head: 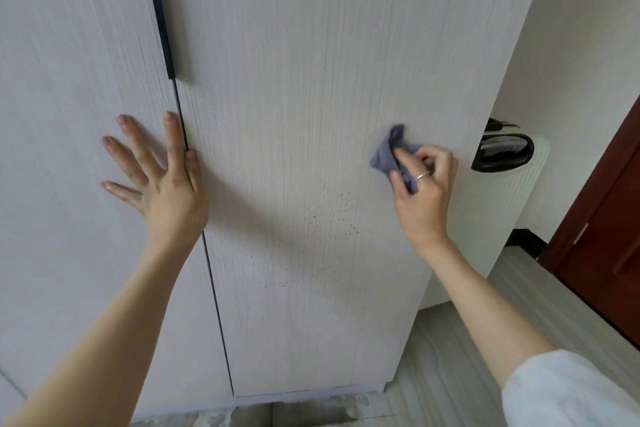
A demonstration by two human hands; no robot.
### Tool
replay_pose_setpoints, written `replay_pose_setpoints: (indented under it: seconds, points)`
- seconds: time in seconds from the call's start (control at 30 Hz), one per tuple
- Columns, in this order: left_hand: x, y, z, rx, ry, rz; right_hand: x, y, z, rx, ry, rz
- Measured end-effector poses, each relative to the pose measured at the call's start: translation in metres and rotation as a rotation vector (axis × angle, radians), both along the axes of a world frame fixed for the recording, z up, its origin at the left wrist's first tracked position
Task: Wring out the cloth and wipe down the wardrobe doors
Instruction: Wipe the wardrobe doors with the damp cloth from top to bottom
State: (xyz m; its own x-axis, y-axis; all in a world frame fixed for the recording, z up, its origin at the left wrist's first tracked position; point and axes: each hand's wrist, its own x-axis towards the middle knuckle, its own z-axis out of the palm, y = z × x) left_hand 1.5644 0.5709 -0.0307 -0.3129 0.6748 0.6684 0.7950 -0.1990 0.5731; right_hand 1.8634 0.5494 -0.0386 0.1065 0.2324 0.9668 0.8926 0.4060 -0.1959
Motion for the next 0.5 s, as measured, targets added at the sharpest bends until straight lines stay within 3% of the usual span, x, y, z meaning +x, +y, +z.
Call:
replay_pose_setpoints:
  seconds: [0.13, 0.23, 0.27, 0.33, 0.4, 0.5]
  points:
    - [-0.003, -0.001, -0.001, 0.006, 0.027, -0.011, -0.015, -0.003, -0.082, -0.27, -0.379, 0.006]
    - [-0.005, -0.002, -0.002, 0.004, 0.032, -0.013, -0.008, -0.004, -0.117, -0.191, -0.927, 0.104]
    - [-0.006, -0.002, -0.002, 0.003, 0.036, -0.013, -0.006, -0.001, -0.11, -0.183, -0.975, 0.09]
    - [-0.006, -0.002, -0.004, 0.001, 0.042, -0.01, -0.011, 0.002, -0.08, -0.151, -0.768, -0.031]
    - [-0.007, -0.001, -0.005, -0.001, 0.044, -0.007, -0.021, 0.008, -0.035, -0.082, -0.412, -0.002]
    - [-0.007, 0.0, -0.005, 0.003, 0.047, -0.001, -0.041, 0.018, 0.018, 0.121, -0.137, 0.042]
